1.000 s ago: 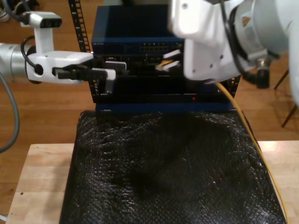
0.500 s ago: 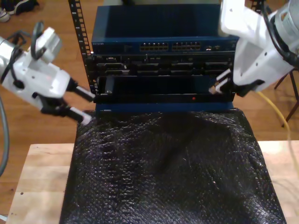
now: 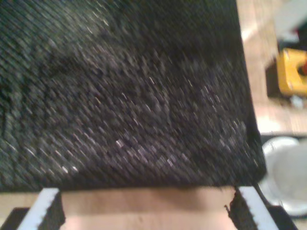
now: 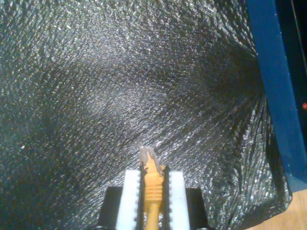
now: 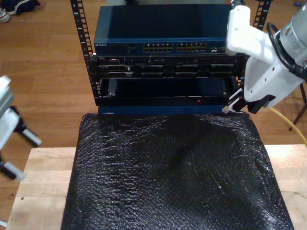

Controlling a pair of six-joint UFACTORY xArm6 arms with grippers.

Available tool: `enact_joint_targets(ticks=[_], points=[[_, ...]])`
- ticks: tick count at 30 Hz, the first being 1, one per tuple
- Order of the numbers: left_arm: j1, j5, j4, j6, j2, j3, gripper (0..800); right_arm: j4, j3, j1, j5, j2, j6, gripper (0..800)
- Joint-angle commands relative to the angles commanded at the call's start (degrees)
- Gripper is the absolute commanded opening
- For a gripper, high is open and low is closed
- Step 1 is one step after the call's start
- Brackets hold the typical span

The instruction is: Grab the cable and plug it in

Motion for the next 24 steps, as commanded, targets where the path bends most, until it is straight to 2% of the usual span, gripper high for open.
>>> enact_joint_targets(ticks=[7,12,15,24], points=[[11.3,1.1,7.5,14.5,0.0,3.3,800,0.0,0.4,0.0,-0.1,1.2,0.4,0],[18.5,1.0,13.6,24.5,-0.1,9.8,800,-0.1,1.4,0.0,-0.2,1.7,0.4,0],[22.7,0.6,16.7,29.5,-1.7,13.1,800,0.0,1.4,0.1,-0.3,1.7,0.4,0],[25.5,-0.5,21.9,35.8,-4.1,22.1,800,-0.1,1.3,0.0,-0.2,1.7,0.4,0]])
